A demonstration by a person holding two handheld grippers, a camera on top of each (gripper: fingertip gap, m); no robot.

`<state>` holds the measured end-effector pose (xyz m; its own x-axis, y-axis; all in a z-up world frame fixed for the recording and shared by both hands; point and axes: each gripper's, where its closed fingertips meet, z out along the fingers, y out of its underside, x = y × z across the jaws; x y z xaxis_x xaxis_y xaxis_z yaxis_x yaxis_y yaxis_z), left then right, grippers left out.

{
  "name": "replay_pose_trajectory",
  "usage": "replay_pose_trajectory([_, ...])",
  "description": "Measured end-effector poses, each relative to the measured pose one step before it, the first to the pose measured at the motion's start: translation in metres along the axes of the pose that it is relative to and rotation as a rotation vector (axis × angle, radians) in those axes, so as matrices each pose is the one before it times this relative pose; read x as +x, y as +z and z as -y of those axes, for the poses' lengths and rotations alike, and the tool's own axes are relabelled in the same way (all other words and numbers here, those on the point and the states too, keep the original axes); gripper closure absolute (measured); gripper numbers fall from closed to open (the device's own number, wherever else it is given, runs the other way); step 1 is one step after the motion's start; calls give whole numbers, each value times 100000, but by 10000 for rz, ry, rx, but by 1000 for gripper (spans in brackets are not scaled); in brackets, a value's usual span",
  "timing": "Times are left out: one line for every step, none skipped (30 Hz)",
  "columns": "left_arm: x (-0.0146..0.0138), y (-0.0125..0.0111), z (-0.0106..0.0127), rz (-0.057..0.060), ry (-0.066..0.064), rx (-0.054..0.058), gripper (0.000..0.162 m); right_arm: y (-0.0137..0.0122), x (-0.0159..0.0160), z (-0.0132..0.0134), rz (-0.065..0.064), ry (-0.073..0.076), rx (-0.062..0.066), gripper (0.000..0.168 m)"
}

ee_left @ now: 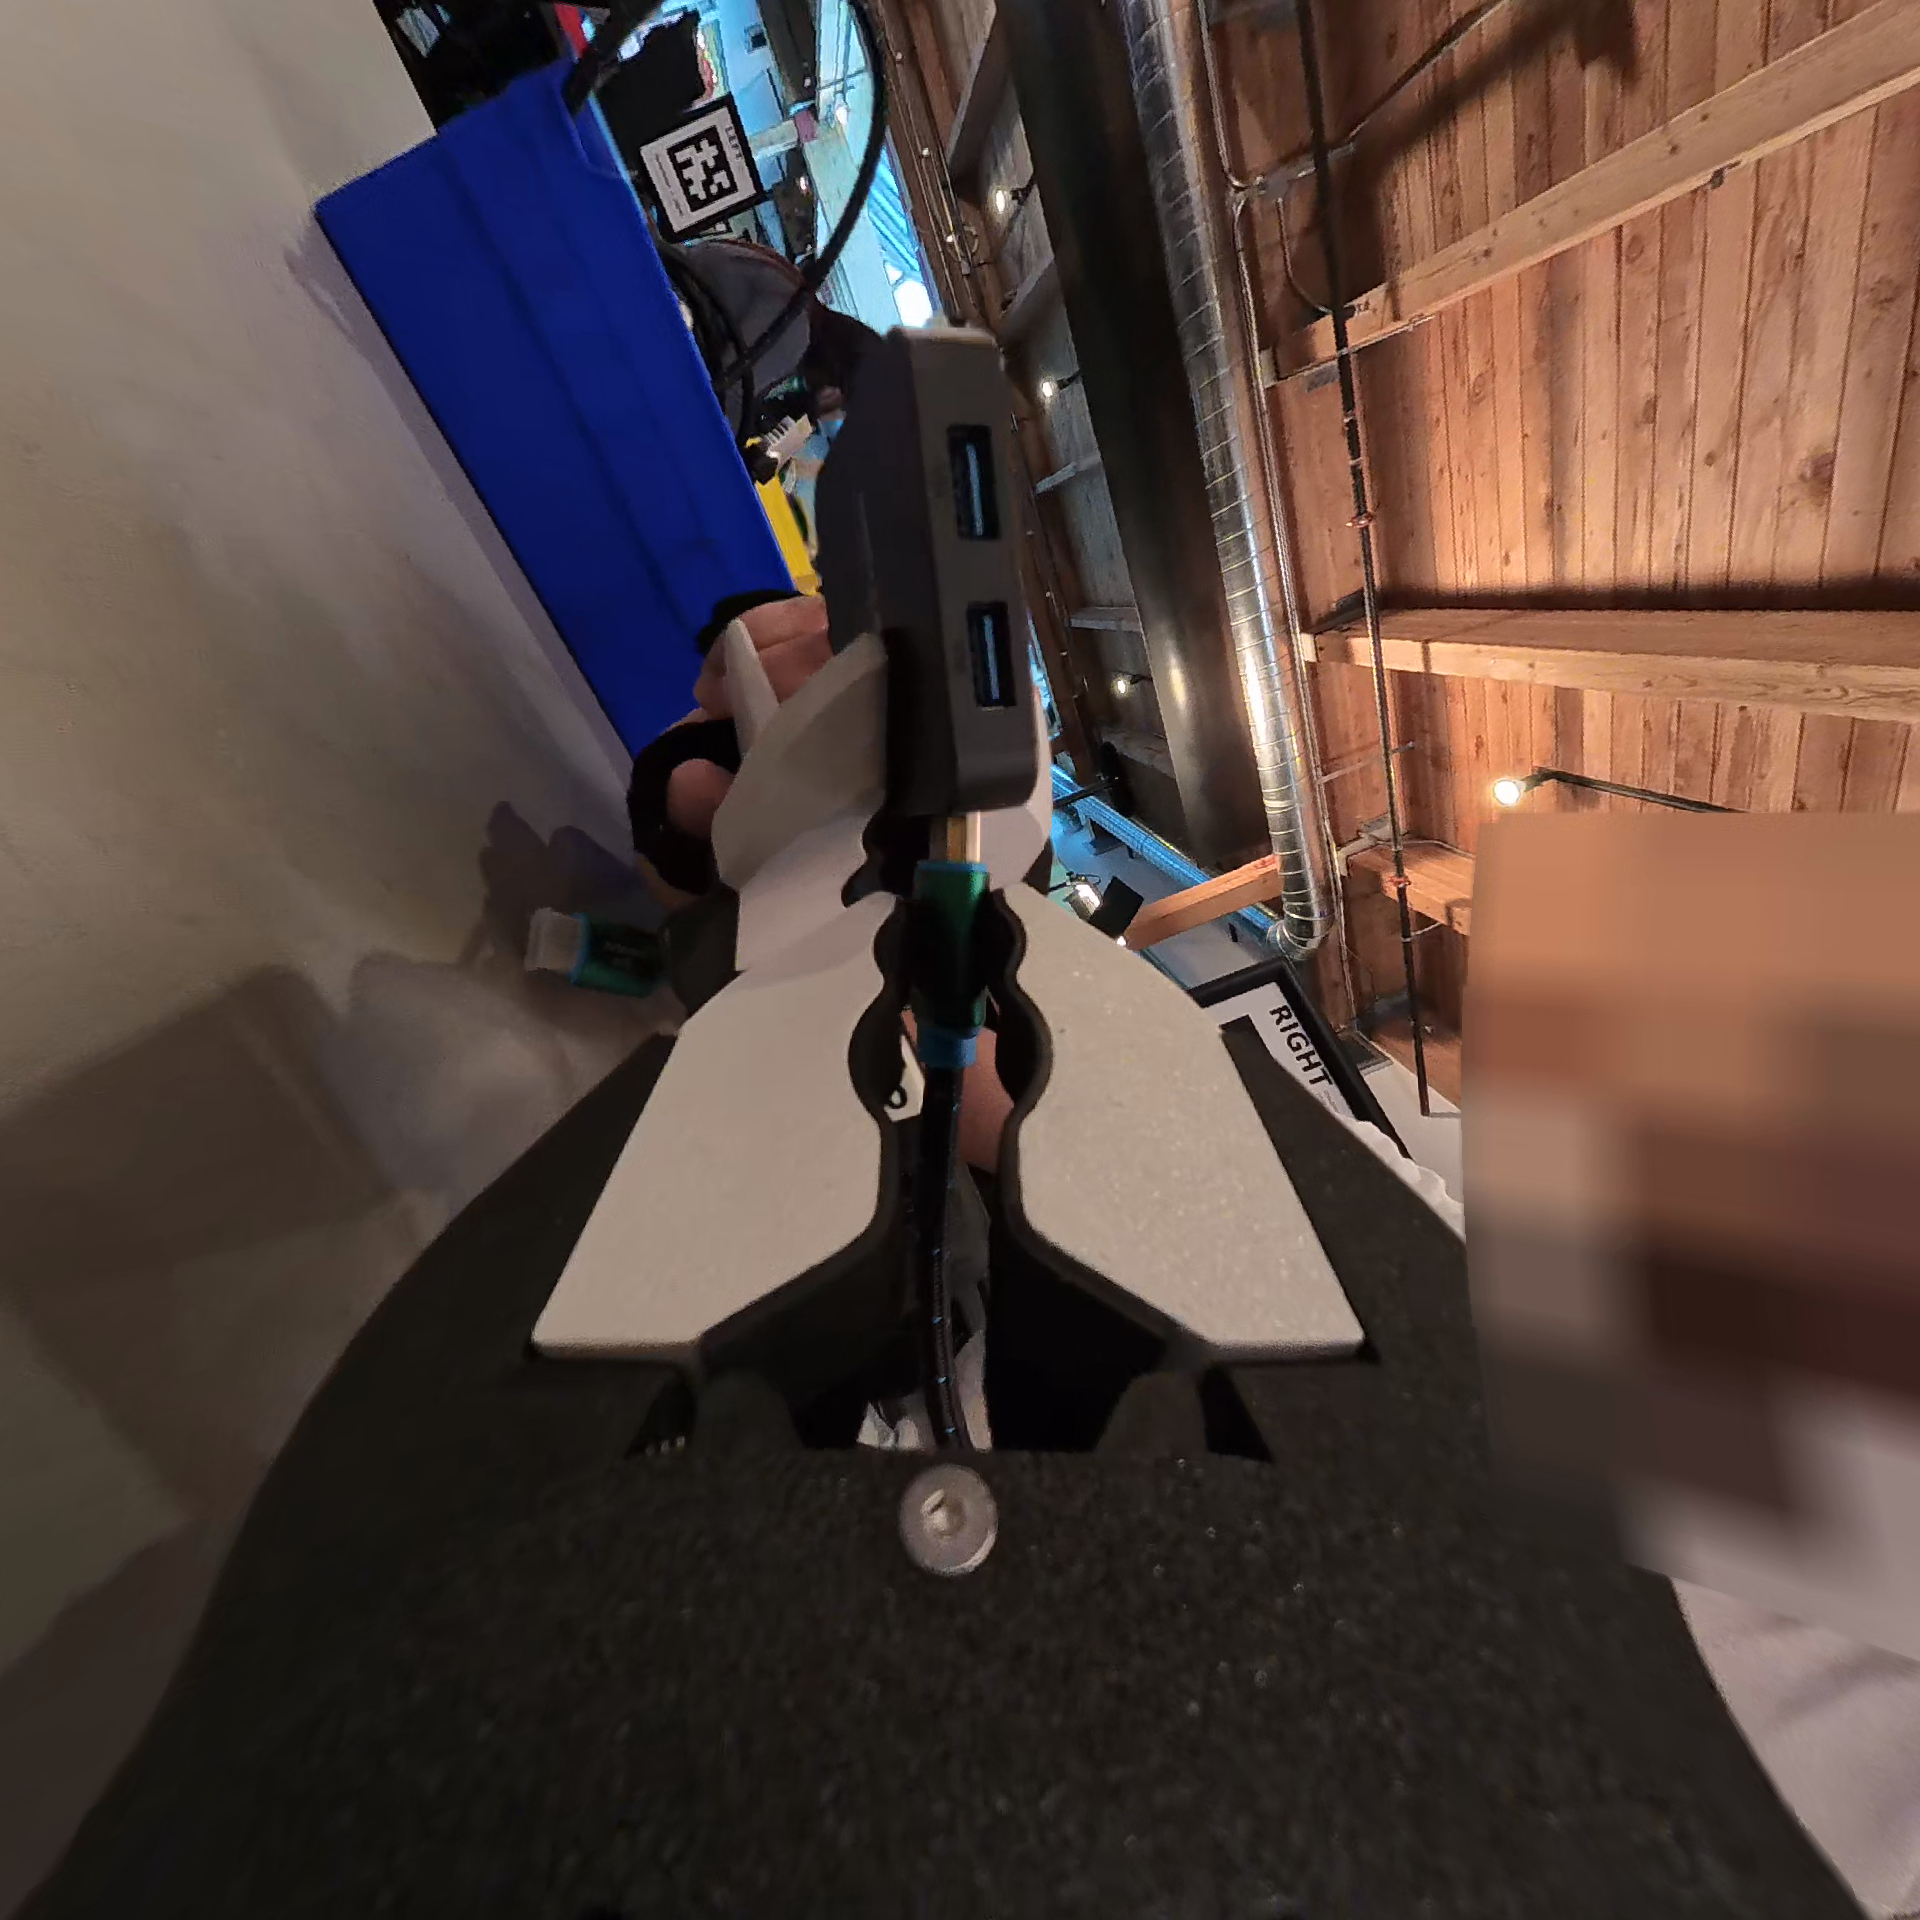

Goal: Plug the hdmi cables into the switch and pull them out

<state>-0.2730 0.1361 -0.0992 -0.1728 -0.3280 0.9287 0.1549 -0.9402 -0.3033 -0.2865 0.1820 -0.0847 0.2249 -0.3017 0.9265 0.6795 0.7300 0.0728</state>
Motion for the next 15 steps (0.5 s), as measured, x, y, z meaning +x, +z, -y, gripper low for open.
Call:
replay_pose_trajectory([-137, -64, 64, 73, -51, 23, 149, -28, -151, 84, 52, -122, 33, 155])
replay_pose_trajectory([-88, -45, -34, 69, 62, -32, 149, -23, -124, 74, 4, -70, -8, 155])
replay_pose_trajectory([14, -30, -21, 0, 27, -2, 149, -9, -58, 41, 41, 66, 17, 155])
replay_pose_trajectory([68, 32, 6, -20, -3, 28, 149, 8, 56, 24, -2, 21, 27, 155])
replay_pose_trajectory([33, 31, 17, 56, 105, -1, 149, 6, 65, -13, -36, 29, -2, 155])
replay_pose_trajectory([-5, -7, 66, 139, 189, -5, 149, 2, 8, -19, 14, 88, -37, 156])
replay_pose_trajectory([59, -24, 66, 108, 194, -18, 150, 1, 41, 1, -3, 27, -44, 155])
replay_pose_trajectory([73, -8, 31, 67, 79, -19, 150, 9, 100, 24, -36, 12, -58, 156])
replay_pose_trajectory([-14, -27, 33, 86, 4, 16, 150, 4, 0, 7, 36, 40, -50, 156])
replay_pose_trajectory([37, 4, -49, -20, -85, -5, 150, -11, -30, 49, 31, -22, 42, 156])
replay_pose_trajectory([57, -44, -78, -81, -118, -30, 150, -61, 62, 125, -60, -13, 43, 156])
replay_pose_trajectory([-93, -152, -66, 18, -120, -40, 150, -34, -89, 115, 42, -28, -2, 156])
replay_pose_trajectory([-33, -128, -73, -34, -277, -61, 150, -21, -146, 167, 44, -161, 68, 156])
replay_pose_trajectory([148, -78, -63, -160, -361, -24, 150, -48, 25, 258, -97, -274, 124, 156])
replay_pose_trajectory([67, -33, -219, 0, -141, -164, 150, -54, 80, 140, -21, 99, 67, 156])
